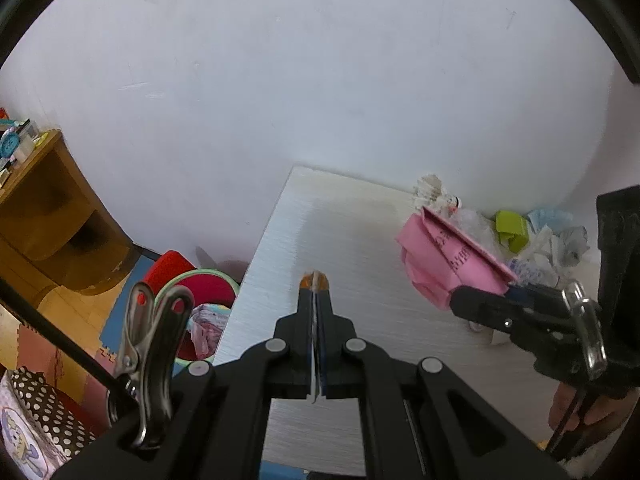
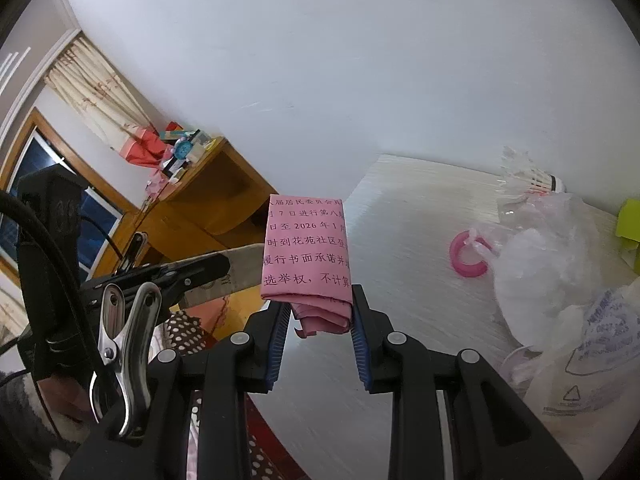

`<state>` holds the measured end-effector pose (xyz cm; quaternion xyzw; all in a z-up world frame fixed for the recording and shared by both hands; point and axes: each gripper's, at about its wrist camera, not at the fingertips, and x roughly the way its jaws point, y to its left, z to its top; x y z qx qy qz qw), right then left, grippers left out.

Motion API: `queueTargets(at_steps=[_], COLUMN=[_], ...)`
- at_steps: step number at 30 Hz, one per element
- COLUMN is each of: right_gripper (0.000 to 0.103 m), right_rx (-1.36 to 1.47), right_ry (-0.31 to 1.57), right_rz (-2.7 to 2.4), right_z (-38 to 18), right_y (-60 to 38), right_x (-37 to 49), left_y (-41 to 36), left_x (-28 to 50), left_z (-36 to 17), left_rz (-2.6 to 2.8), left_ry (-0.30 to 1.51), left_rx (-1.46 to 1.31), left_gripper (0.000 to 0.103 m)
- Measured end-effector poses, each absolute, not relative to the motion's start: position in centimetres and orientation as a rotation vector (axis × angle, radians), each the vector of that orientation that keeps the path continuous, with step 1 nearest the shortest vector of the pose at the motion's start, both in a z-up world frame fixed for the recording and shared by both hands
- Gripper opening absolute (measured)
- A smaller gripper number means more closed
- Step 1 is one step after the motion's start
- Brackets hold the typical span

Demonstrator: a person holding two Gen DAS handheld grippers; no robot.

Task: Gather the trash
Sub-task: 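Carry the pink paper in the right gripper over the red bucket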

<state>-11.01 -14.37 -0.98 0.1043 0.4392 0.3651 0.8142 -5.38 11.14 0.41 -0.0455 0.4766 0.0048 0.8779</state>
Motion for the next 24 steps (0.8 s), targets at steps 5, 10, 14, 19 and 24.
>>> queueTargets(at_steps=[5, 10, 14, 19, 24], right_gripper=[0.030, 0.030, 0.030, 0.030, 0.030], right_rx=[0.195, 0.182, 0.155, 0.100, 0.087], right_ry=[0.918, 0.926, 0.935, 0.913, 0.931], right_rz=[0.787, 0.789, 0.803, 0.837, 0.873], right_z=[-0.4, -0.5, -0.5, 0.0, -0.2], right_y=[-13.8, -13.2, -12.4, -11.2, -10.4], right_x=[-11.0, -10.7, -10.2, -10.0, -9.2], left_y=[11.7, 12.6, 13.2, 14.2, 15.4], left_x=[-5.3, -5.0, -5.2, -4.8, -4.4], left_z=[0.8, 1.1, 1.4, 1.0, 0.7], left_rz=[0.032, 0.053, 0.079, 0.122, 0.175], left_ry=[0.982, 0.974, 0.965, 0.998, 1.014], left_rx=[-0.106, -0.118, -0.125, -0.161, -0.179], left_gripper=[0.002, 0.002, 0.002, 0.002, 0.002])
